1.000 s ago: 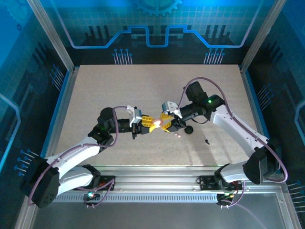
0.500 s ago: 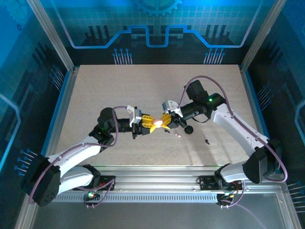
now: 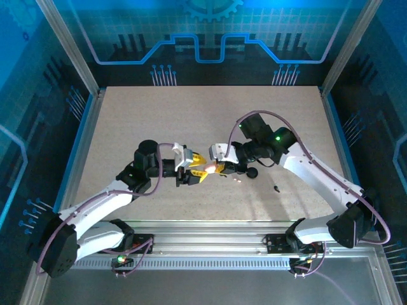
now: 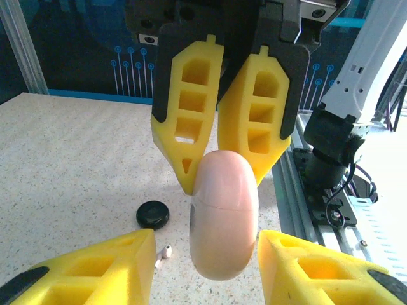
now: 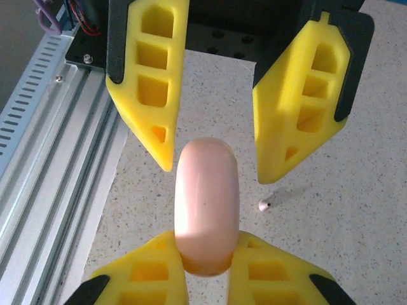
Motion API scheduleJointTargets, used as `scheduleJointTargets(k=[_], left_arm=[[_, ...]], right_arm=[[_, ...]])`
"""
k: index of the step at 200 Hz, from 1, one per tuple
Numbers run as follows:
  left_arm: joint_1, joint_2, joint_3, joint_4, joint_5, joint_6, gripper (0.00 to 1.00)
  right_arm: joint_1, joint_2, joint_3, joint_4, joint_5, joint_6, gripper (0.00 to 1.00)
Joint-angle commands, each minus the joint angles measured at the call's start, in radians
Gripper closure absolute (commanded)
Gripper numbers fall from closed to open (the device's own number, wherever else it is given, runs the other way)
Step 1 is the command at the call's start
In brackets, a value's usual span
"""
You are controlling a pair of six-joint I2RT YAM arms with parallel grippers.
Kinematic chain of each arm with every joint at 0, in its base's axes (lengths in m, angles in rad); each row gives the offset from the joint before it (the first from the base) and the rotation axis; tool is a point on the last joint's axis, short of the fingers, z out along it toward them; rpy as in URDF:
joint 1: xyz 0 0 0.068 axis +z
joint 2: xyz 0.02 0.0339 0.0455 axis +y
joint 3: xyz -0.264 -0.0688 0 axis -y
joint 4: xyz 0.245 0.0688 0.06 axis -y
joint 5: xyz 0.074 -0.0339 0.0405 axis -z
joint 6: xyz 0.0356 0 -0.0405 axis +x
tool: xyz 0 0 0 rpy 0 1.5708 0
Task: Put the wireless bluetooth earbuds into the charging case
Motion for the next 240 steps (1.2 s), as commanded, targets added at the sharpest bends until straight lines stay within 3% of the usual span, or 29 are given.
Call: scheduleJointTargets(k=[1, 113, 240], left_arm=[[-0.011, -0.016, 0.027, -0.051, 0.013, 0.044, 0.54], [-0.033, -0.017, 0.031, -0.040, 0.018, 0.034, 0.55], [-0.045, -0.011, 0.031, -0.019, 0.017, 0.025, 0.67]], right_arm=[[0.022, -0.013, 0.040, -0.026, 0.039, -0.015, 0.87], [0.048, 0.005, 0.056, -0.025, 0.004, -0.013, 0.86], [0.053, 0.032, 0.060, -0.025, 0.009, -0.006, 0.86]])
